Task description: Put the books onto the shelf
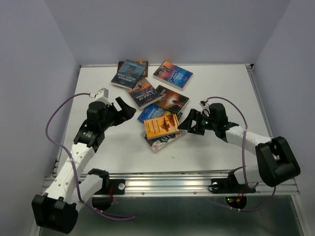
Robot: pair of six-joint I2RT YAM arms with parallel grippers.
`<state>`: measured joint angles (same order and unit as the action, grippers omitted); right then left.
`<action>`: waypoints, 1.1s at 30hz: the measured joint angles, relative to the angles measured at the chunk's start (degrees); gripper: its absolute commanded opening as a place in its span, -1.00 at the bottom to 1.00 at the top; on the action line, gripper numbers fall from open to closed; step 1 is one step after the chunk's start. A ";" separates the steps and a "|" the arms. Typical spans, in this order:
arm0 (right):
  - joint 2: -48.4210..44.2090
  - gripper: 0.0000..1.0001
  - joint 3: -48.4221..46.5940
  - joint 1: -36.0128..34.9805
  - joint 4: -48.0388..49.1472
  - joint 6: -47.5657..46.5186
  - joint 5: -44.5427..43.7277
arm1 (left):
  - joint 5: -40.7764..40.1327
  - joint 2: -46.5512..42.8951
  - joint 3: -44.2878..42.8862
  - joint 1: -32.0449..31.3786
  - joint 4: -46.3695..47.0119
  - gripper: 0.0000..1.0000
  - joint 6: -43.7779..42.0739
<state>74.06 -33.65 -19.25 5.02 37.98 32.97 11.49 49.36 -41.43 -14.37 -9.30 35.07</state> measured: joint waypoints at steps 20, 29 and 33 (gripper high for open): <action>17.55 0.76 -3.37 -3.39 14.36 6.27 5.64 | -0.11 -1.38 1.64 -0.17 0.17 0.98 -0.04; 11.32 0.78 -8.85 -3.74 6.34 1.38 1.09 | -0.44 -1.31 2.64 -0.17 0.31 0.98 0.02; 11.61 0.78 -9.79 -4.31 5.66 0.79 0.63 | -0.66 -1.33 2.64 -0.17 0.39 0.98 0.02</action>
<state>85.67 -43.44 -23.55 10.68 38.76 33.61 10.83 48.03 -38.79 -14.55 -8.91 35.09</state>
